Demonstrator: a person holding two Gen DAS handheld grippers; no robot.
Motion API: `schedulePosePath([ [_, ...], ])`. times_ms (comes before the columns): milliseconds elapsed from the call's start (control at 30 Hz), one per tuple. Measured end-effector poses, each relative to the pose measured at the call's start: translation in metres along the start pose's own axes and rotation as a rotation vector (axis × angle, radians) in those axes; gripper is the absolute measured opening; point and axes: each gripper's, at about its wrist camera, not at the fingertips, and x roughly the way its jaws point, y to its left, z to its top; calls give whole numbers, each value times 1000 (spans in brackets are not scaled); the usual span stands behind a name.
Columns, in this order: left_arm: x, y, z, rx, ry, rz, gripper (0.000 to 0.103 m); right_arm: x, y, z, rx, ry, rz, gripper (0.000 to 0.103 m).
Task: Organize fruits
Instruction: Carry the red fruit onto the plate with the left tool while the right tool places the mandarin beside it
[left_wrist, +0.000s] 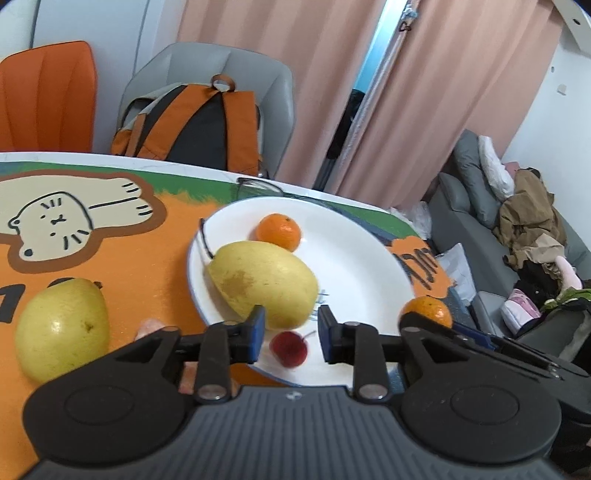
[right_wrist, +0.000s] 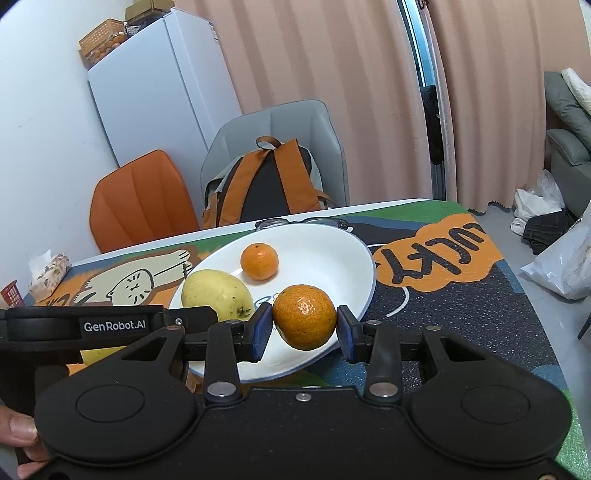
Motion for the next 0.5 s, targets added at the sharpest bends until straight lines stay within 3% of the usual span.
schedulePosePath([
  [333, -23, 24, 2, -52, -24, 54, 42, 7, 13, 1, -10, 6, 24, 38],
  [400, -31, 27, 1, -56, -32, 61, 48, 7, 17, 3, -15, 0, 28, 38],
  [467, -38, 31, 1, -56, -45, 65, 52, 7, 22, 5, -31, -8, 32, 40],
  [500, -42, 33, 1, -58, -49, 71, 56, 7, 24, 5, -43, -15, 28, 46],
])
